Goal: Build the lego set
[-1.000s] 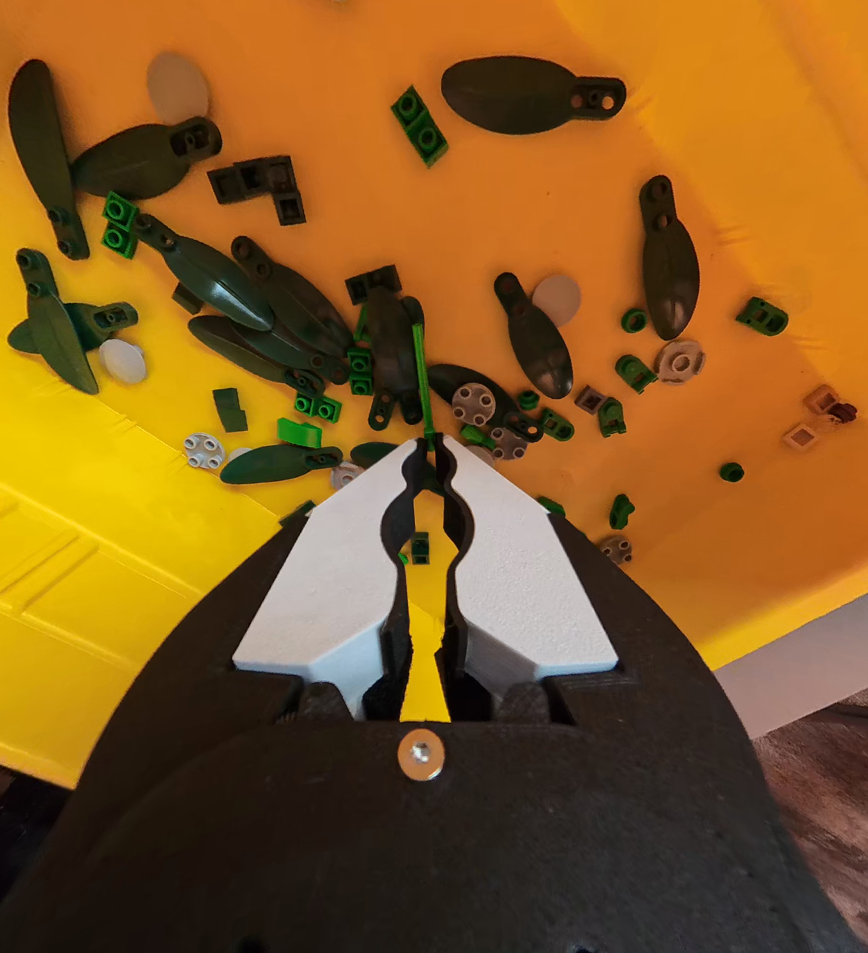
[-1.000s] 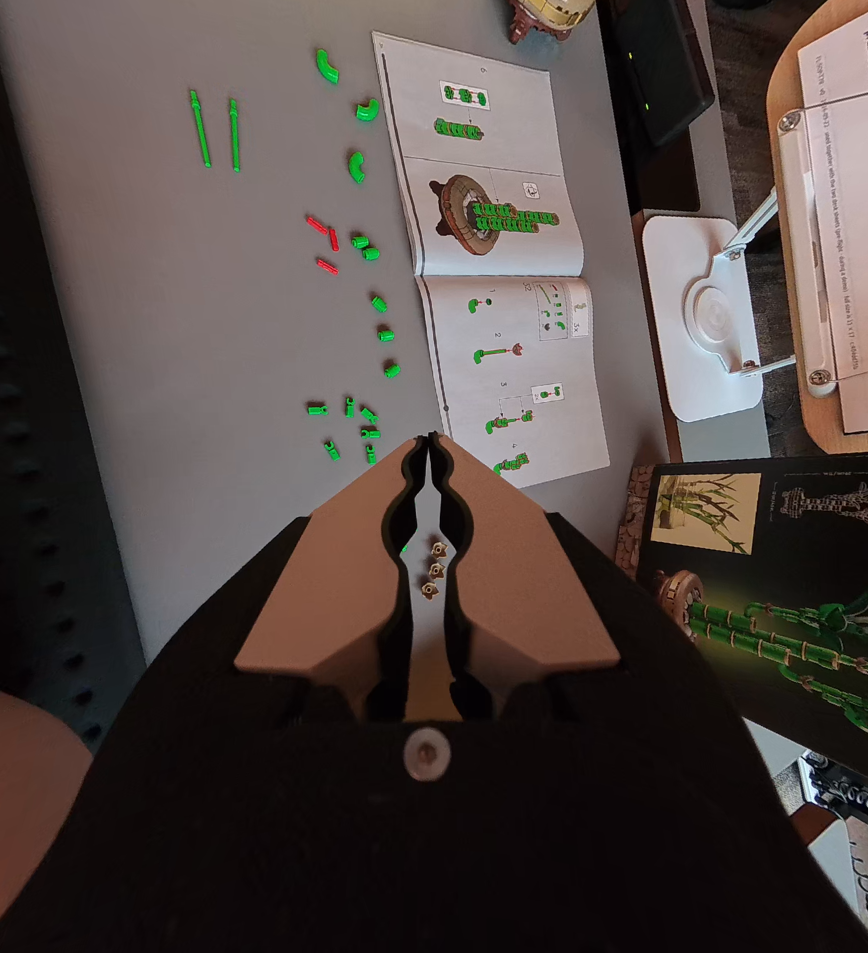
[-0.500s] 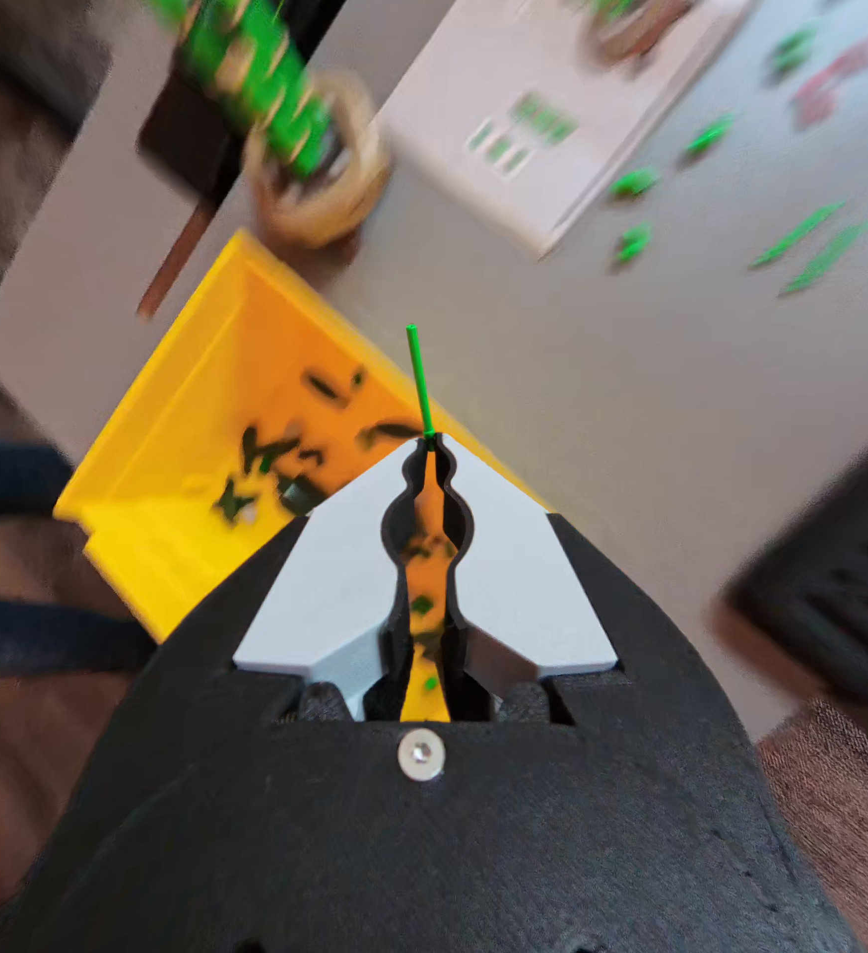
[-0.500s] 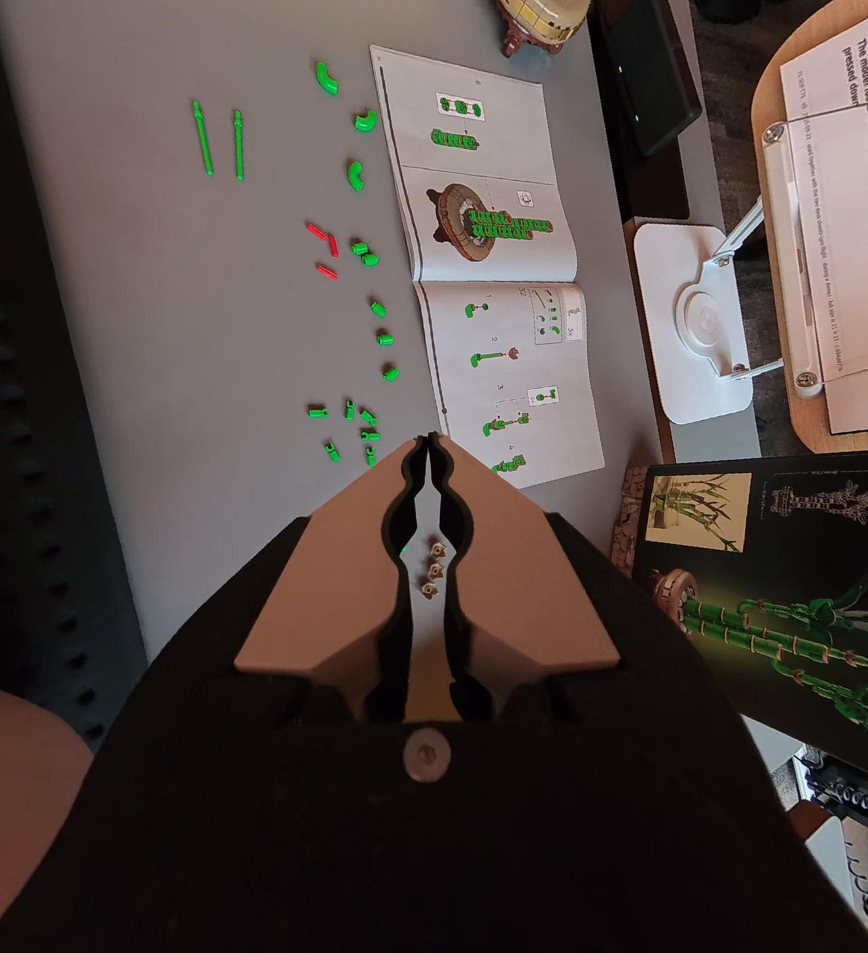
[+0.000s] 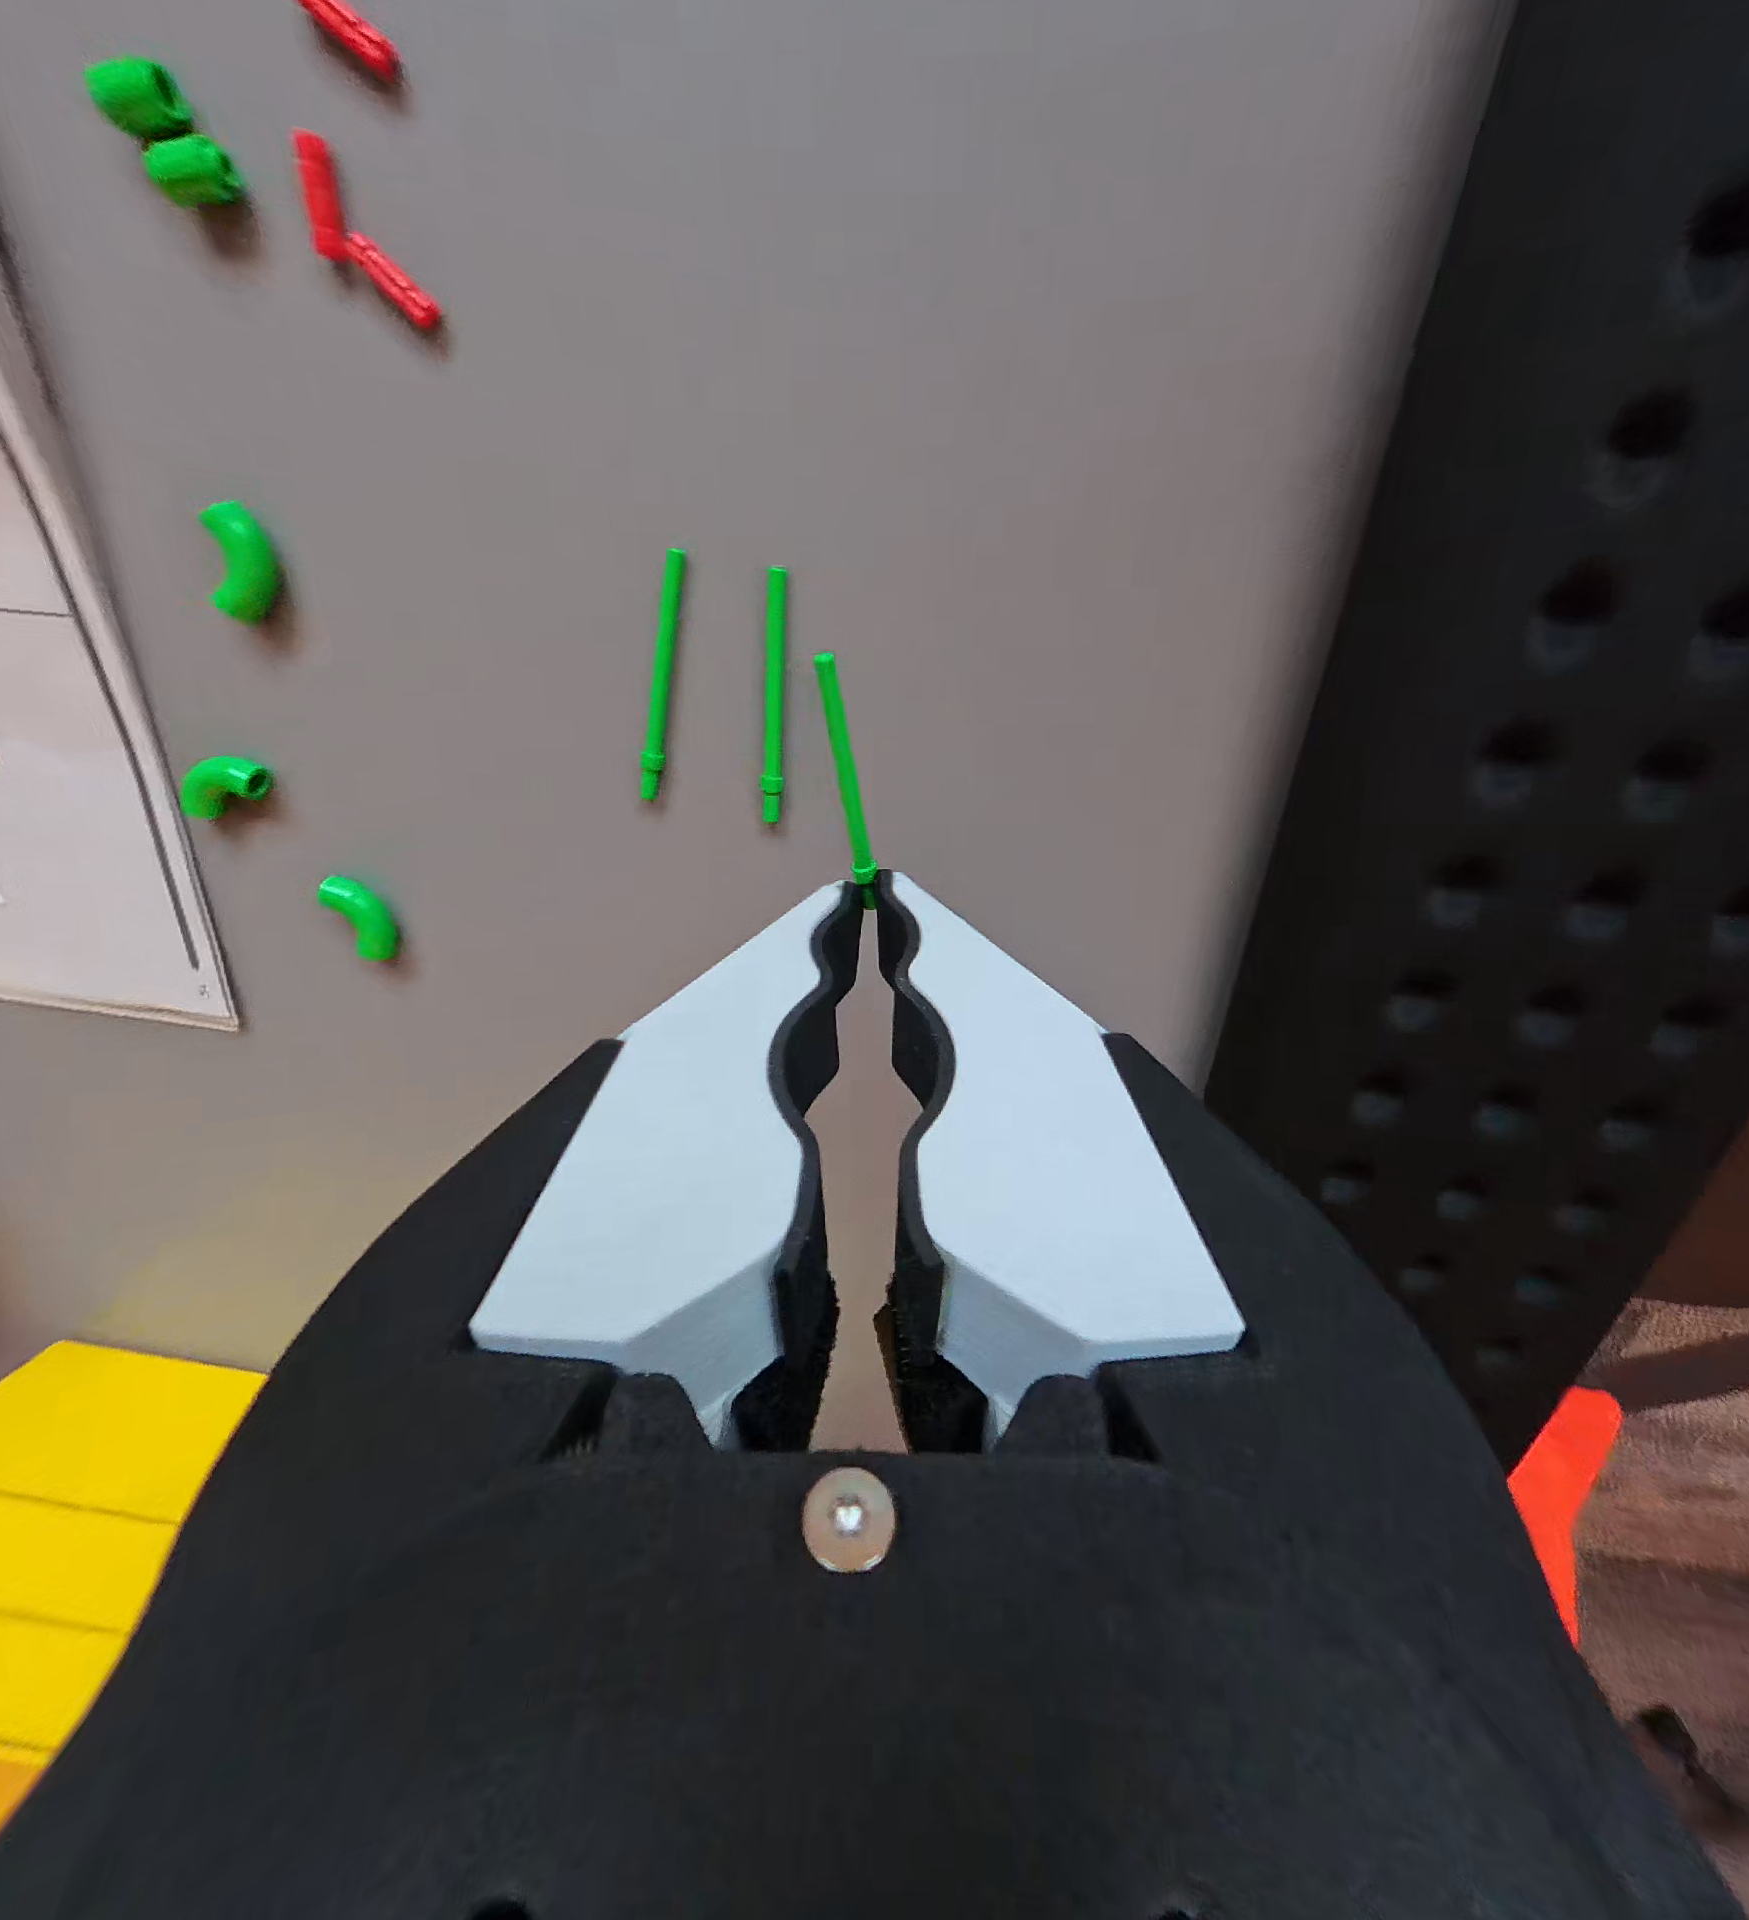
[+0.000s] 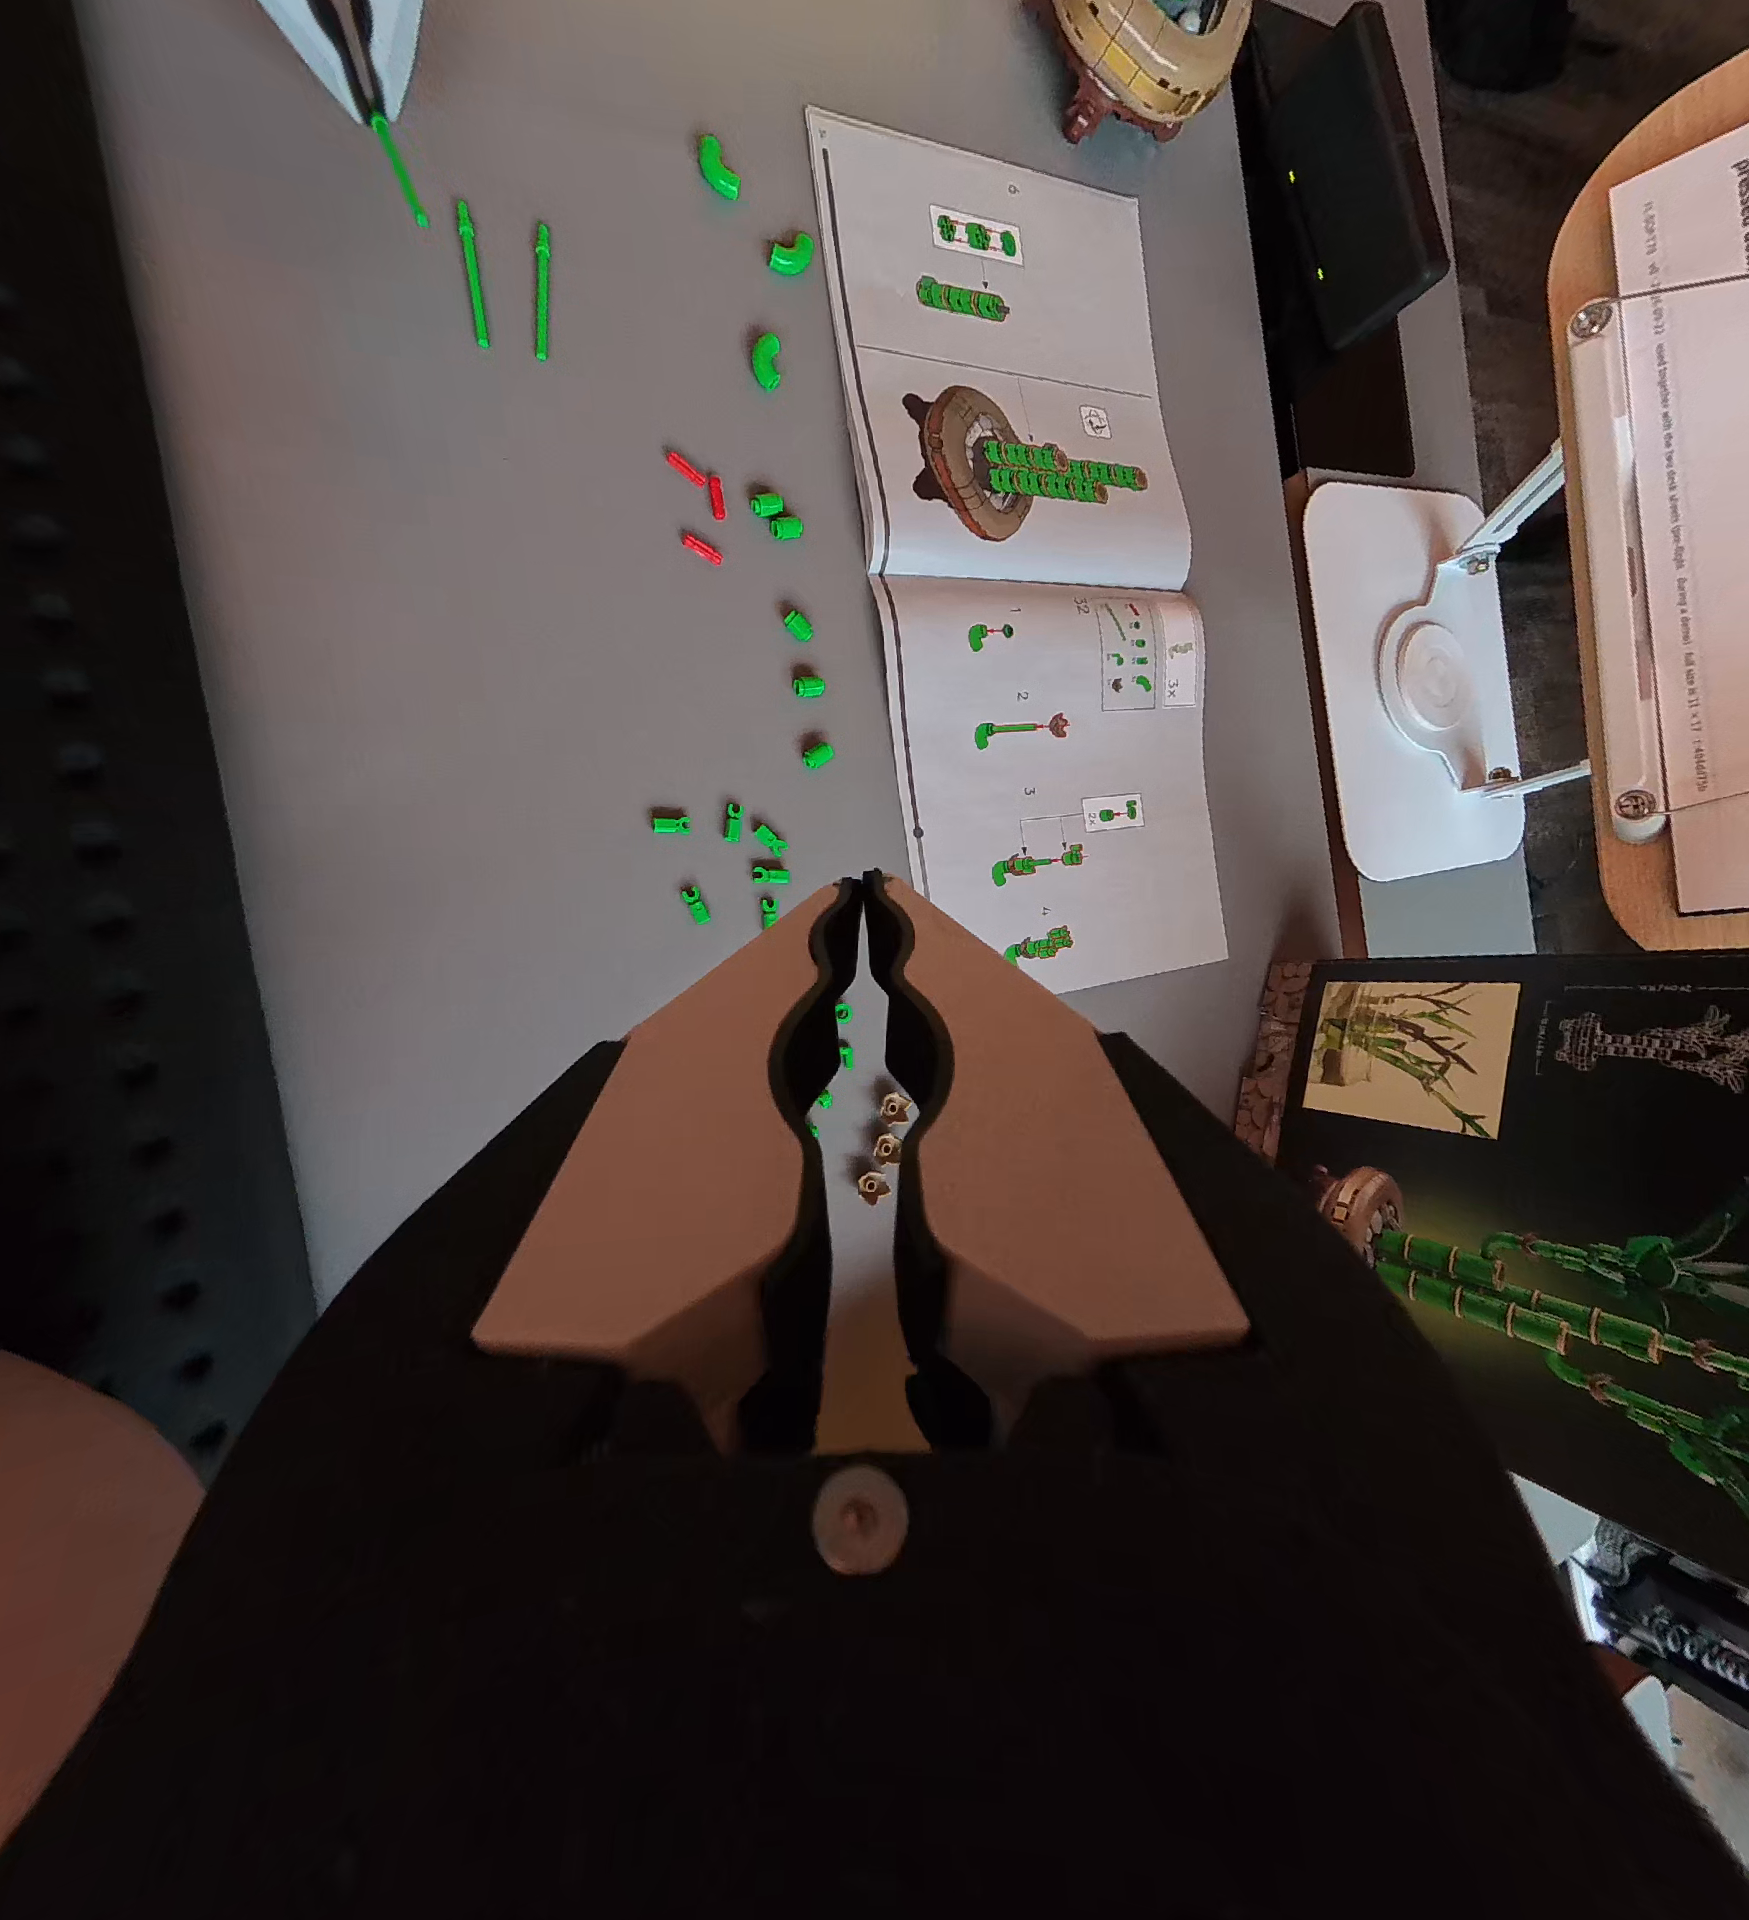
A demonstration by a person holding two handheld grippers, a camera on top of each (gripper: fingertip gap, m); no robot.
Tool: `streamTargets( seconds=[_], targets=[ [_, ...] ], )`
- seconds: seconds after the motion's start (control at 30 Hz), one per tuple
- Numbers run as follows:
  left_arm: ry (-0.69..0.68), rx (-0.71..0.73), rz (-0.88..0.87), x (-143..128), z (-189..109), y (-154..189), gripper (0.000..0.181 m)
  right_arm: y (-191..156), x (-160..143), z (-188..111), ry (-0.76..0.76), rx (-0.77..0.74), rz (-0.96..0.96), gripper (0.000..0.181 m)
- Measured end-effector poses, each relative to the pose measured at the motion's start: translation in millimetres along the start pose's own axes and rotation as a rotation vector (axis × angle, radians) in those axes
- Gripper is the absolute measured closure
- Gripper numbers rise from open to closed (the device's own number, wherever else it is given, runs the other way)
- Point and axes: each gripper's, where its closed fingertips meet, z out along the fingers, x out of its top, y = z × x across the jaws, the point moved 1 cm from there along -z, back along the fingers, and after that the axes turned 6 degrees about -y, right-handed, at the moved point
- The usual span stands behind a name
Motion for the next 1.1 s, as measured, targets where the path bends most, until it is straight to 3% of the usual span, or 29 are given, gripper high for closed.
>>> streamTargets(
  seconds=[0.03,0.37,0.53,0.6,0.7,0.9,1.1],
  targets=[
    [-0.017,0.003,0.013,1,3,0,0.180,0,0,-1,0.004,0.000,-0.004,0.181],
    [-0.175,0.026,0.137,3,20,0,0.180,-2,3,-5,0.019,0.006,-0.028,0.181],
    [-0.172,0.023,0.145,6,20,-1,0.178,-2,3,-7,0.025,0.005,-0.031,0.181],
    [-0.153,0.039,0.135,8,19,-5,0.164,-2,2,-8,0.027,0.005,-0.030,0.181],
    [-0.101,0.010,0.084,10,9,-7,0.159,-1,1,-10,0.033,0.005,-0.027,0.181],
    [0.134,0.119,-0.068,13,-57,-41,0.166,4,-1,-20,0.076,-0.024,-0.014,0.181],
    [0.628,0.372,-0.375,28,-189,-104,0.171,30,-2,-47,0.190,-0.151,0.088,0.181]
  ],
)
